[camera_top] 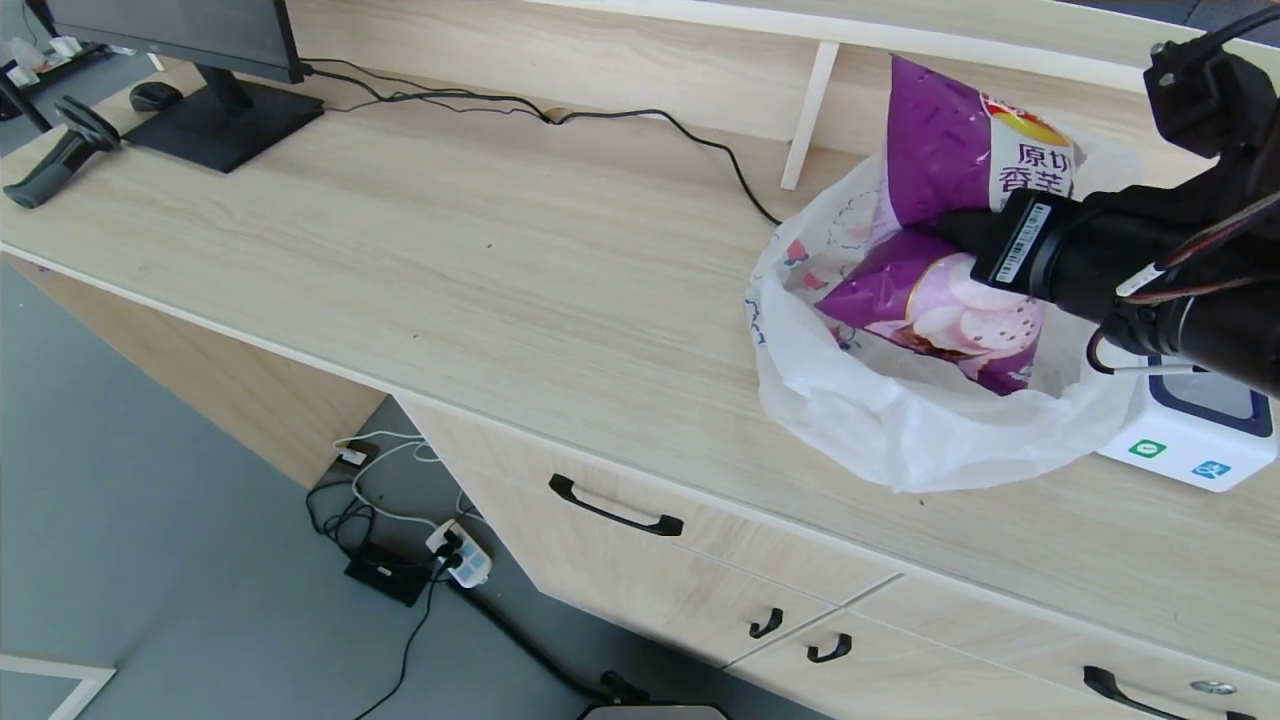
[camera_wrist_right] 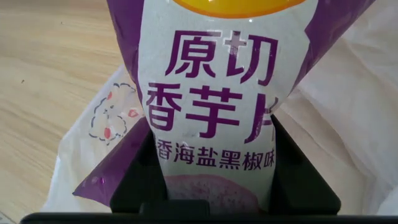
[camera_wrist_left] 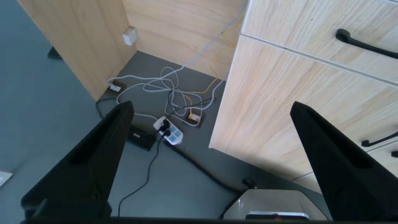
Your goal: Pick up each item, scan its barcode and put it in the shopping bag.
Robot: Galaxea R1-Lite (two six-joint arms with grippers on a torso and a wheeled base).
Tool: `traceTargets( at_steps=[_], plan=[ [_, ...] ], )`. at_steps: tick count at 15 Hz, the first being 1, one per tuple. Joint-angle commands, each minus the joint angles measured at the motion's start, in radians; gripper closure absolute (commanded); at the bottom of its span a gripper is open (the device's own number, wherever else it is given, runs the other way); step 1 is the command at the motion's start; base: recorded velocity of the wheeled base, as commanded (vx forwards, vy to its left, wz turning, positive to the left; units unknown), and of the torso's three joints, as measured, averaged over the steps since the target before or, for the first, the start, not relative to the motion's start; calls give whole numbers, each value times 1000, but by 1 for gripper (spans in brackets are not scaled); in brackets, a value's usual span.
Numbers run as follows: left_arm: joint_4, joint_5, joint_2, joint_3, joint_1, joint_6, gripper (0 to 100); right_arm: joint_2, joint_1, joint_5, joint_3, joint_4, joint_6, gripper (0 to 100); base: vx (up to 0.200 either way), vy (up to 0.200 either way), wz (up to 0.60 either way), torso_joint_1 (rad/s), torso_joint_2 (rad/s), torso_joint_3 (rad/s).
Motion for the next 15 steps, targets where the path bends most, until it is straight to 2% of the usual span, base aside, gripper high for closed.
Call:
traceTargets(
  at_steps=[1,6,14,15],
  plan=[
    [0,0,2,0,0,-1,0,-3,-16,-1,25,-2,-31,100,0,0,0,0,0,0],
    [0,0,2,0,0,-1,0,-12,-52,-39,85,1,-59,100,0,0,0,0,0,0],
    [0,0,2,0,0,-1,0,-7,-67,-31,147,-5,-69,100,0,0,0,0,0,0],
    [0,0,2,0,0,1,0,-6,-67,-30,146,-5,-69,0,0,0,0,0,0,0]
  ],
)
